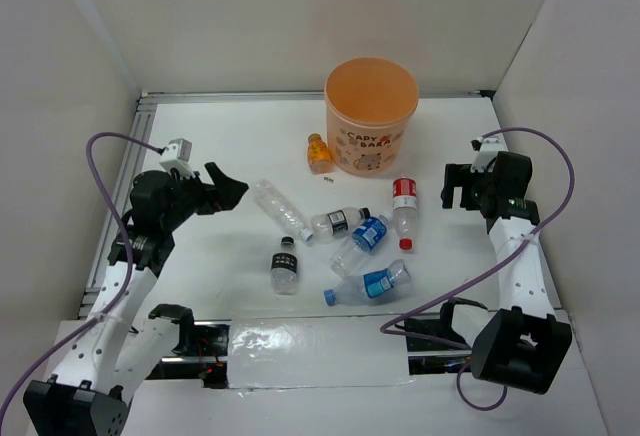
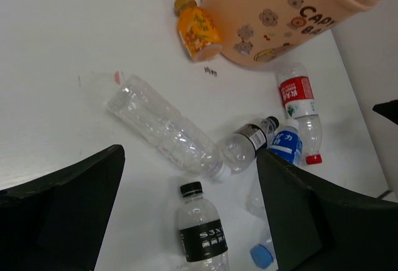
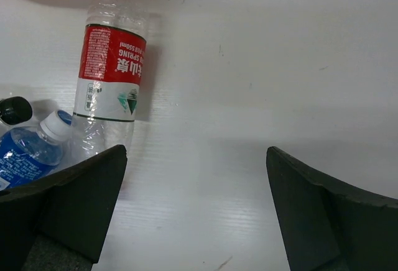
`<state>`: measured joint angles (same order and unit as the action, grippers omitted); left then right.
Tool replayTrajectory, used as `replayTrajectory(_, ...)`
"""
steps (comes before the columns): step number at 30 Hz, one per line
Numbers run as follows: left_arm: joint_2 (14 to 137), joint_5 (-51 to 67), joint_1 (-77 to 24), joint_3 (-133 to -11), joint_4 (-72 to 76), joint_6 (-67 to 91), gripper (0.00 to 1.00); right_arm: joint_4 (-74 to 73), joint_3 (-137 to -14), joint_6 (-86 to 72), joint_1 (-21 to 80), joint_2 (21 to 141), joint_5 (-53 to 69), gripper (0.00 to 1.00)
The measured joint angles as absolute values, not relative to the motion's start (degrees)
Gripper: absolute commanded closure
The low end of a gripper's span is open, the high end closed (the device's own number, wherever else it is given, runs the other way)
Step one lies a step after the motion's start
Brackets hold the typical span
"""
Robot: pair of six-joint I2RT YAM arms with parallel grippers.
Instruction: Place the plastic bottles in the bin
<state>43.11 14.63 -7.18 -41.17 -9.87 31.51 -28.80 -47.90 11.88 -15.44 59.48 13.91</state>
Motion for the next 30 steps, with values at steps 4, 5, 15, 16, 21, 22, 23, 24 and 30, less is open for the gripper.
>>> replayTrajectory(4,45.6,17.5,-7.2,-41.1,-11.7,32.9,0.0,-29.1,-47.9,13.6,-15.4,59.5,14.1,0.0)
replayTrajectory(5,45.8,18.2,-7.4,-41.1,-11.8,33.3,0.0,-29.4,-47.9,14.4,-15.4,59.5,14.1,0.0)
replayTrajectory(15,48.4,20.1,-11.1,-41.1,-11.4,35.2,0.03,-29.7,-47.9,19.4,-15.4,59.4,8.7,0.0)
replayTrajectory(16,49.2,19.7,-11.9,-41.2,-11.0,35.8,0.07,-29.8,-47.9,20.4,-15.4,59.2,8.8,0.0)
replayTrajectory(21,57.9,15.0,-18.3,-45.3,-11.6,38.9,0.59,-29.2,-46.4,24.4,-15.4,57.1,8.7,0.0)
replayTrajectory(22,60.0,13.0,-19.7,-46.7,-11.9,39.5,0.59,-29.4,-46.2,25.4,-15.4,57.0,8.8,0.0)
replayTrajectory(23,61.8,11.6,-20.8,-48.0,-12.0,39.9,0.37,-29.6,-46.1,26.6,-15.4,57.1,8.9,0.0)
replayTrajectory(24,63.6,10.0,-21.8,-49.3,-12.1,40.8,0.25,-29.7,-46.1,26.9,-15.4,57.8,8.8,0.0)
replayTrajectory(30,73.5,-1.6,-28.1,-57.1,-18.7,49.2,0.0,-31.1,-45.8,28.3,-15.4,62.3,11.1,0.66)
